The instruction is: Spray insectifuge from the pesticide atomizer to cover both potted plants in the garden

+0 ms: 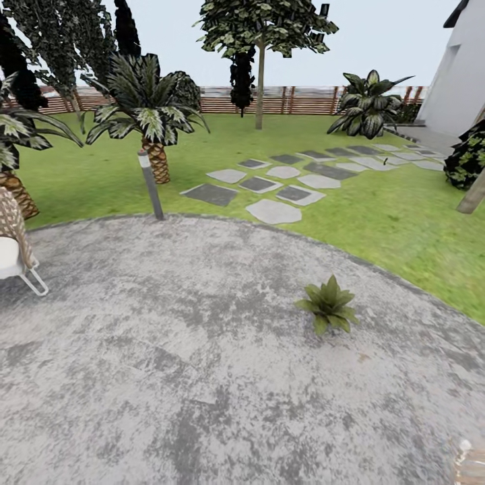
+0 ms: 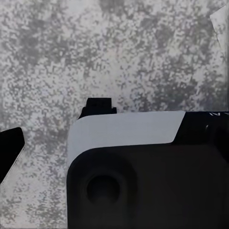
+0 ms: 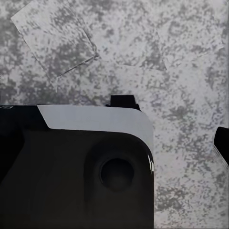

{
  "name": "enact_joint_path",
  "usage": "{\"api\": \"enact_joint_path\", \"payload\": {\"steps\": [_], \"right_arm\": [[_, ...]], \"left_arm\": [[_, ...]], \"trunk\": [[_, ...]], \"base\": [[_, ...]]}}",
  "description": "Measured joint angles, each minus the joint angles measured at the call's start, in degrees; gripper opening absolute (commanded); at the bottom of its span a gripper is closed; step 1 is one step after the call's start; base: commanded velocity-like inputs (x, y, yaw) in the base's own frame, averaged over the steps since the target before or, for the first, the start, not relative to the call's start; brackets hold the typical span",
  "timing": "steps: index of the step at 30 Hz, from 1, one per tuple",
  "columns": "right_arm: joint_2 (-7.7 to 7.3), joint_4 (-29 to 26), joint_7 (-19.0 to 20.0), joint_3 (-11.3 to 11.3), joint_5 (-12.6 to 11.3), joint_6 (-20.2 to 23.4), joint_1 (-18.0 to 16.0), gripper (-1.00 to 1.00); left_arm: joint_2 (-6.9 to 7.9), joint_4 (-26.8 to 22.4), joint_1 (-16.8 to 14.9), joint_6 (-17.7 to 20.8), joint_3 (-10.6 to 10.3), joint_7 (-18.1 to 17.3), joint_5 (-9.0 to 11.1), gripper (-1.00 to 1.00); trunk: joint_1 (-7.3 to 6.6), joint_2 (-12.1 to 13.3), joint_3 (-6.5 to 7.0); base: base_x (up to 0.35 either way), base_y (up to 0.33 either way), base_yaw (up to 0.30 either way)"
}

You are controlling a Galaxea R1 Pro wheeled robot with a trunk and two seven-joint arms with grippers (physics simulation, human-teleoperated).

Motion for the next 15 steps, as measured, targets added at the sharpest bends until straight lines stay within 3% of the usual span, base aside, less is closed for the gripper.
{"api": "enact_joint_path", "payload": {"steps": [15], "right_arm": [[0.0, -0.1, 0.0, 0.0, 0.0, 0.0, 0.0, 1.0]], "left_arm": [[0.0, 0.0, 0.0, 0.0, 0.0, 0.0, 0.0, 1.0]], "trunk": [[0.0, 0.0, 0.45]], "base": [[0.345, 0.0, 0.0]]}}
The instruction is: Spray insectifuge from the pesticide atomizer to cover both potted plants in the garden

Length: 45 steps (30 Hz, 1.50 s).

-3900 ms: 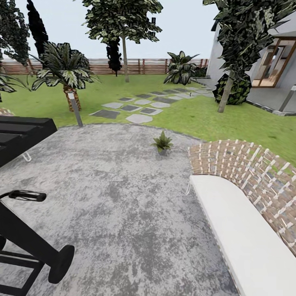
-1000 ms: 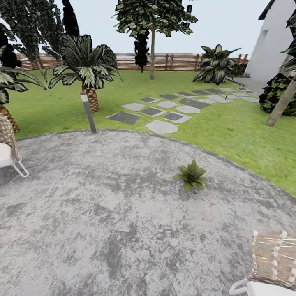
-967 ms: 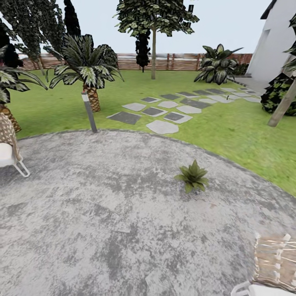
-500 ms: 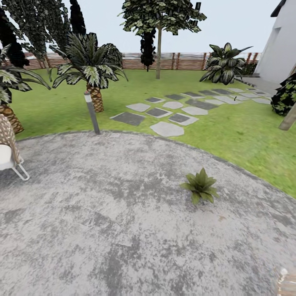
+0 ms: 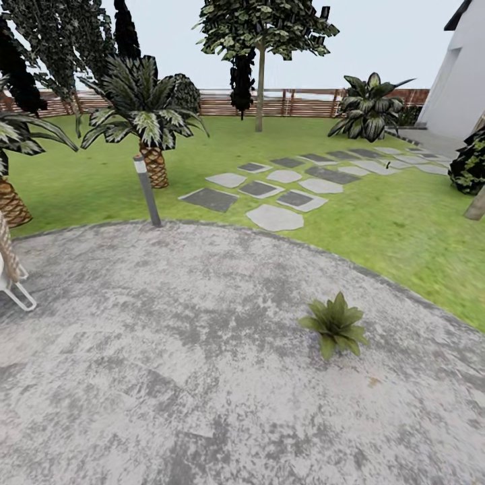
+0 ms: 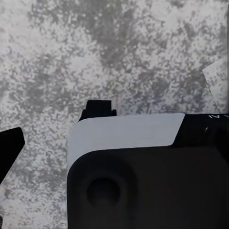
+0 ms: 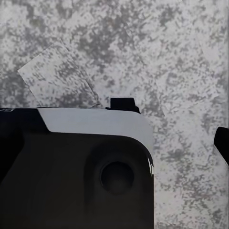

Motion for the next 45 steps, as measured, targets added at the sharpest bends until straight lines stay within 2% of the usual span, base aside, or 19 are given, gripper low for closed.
{"api": "enact_joint_path", "payload": {"steps": [31, 45], "right_arm": [[0.2, 0.1, 0.0, 0.0, 0.4, 0.0, 0.0, 1.0], [0.02, 0.0, 0.0, 0.1, 0.5, 0.0, 0.0, 1.0]], "left_arm": [[0.02, 0.0, 0.0, 0.0, 0.0, 0.0, 0.0, 1.0], [-0.01, 0.0, 0.0, 0.0, -0.1, 0.0, -0.1, 1.0]], "trunk": [[0.0, 0.0, 1.46], [0.0, 0.0, 1.53]], "base": [[0.346, 0.0, 0.0], [0.345, 0.066, 0.0]]}}
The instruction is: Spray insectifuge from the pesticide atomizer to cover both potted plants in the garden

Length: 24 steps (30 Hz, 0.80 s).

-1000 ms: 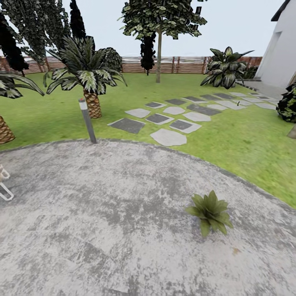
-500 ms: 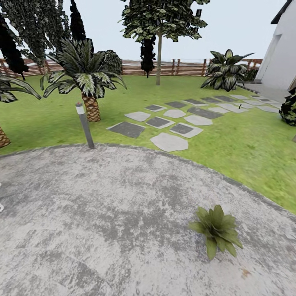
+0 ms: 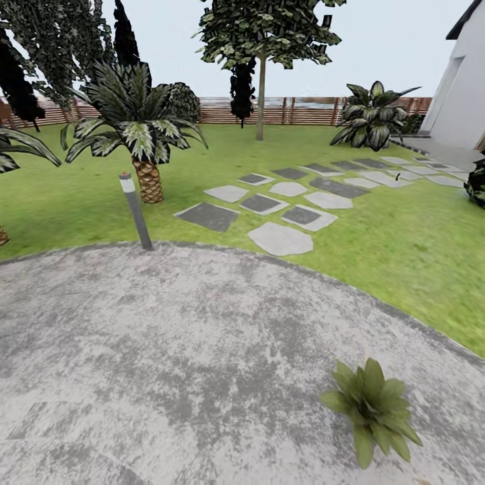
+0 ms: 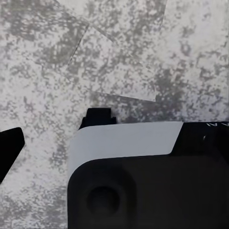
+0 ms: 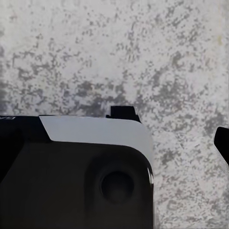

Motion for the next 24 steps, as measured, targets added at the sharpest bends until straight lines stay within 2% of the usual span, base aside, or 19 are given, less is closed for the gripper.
{"api": "enact_joint_path", "payload": {"steps": [24], "right_arm": [[-0.02, 0.1, 0.0, -0.1, -0.2, 0.0, 0.0, 1.0]], "left_arm": [[-0.01, 0.0, -0.1, 0.0, 0.0, 0.0, 0.0, 1.0]], "trunk": [[0.0, 0.0, 0.0]], "base": [[0.342, 0.119, 0.0]]}}
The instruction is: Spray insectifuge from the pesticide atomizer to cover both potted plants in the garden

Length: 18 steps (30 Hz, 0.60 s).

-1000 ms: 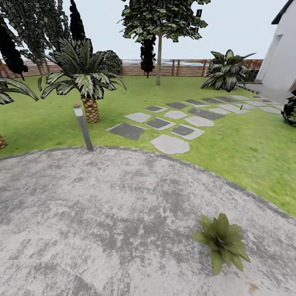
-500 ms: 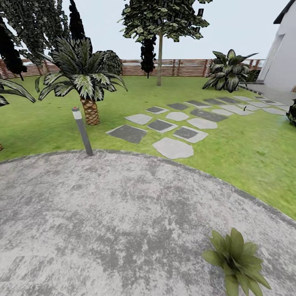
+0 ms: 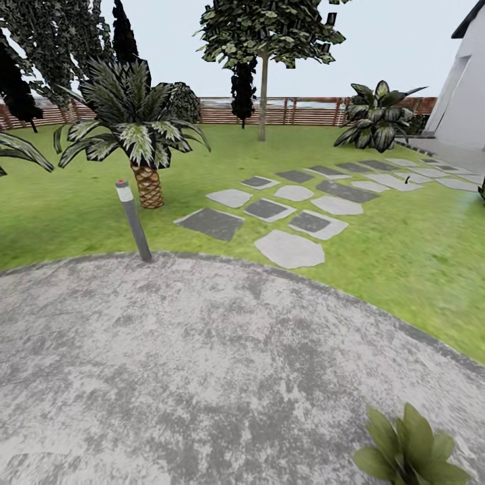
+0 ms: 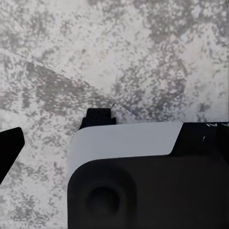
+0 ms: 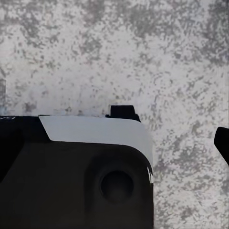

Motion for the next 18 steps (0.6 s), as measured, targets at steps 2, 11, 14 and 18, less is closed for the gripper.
{"api": "enact_joint_path", "payload": {"steps": [2, 11, 14, 18], "right_arm": [[0.0, 0.0, 0.0, 0.0, 0.0, 0.0, 0.0, 1.0], [0.0, 0.0, 0.0, 0.0, 0.0, 0.0, 0.0, 1.0], [0.0, 0.0, 0.0, 0.0, 0.0, 0.0, 0.0, 1.0], [-0.03, 0.0, 0.0, 0.0, 0.0, 0.0, 0.0, 1.0]], "left_arm": [[0.02, 0.0, 0.0, 0.0, 0.0, 0.0, 0.0, 1.0], [0.04, 0.0, 0.0, 0.0, 0.0, 0.0, 0.0, 1.0], [0.04, 0.0, 0.0, 0.0, 0.0, 0.0, 0.0, 1.0], [0.04, 0.0, 0.0, 0.0, 0.0, 0.0, 0.0, 1.0]], "trunk": [[0.0, 0.0, 0.0], [0.01, 0.0, 0.0], [0.01, 0.0, 0.0], [0.01, 0.0, 0.0]], "base": [[0.317, 0.164, 0.0], [0.286, 0.176, 0.0], [0.259, 0.172, 0.0], [0.255, 0.171, 0.0]]}}
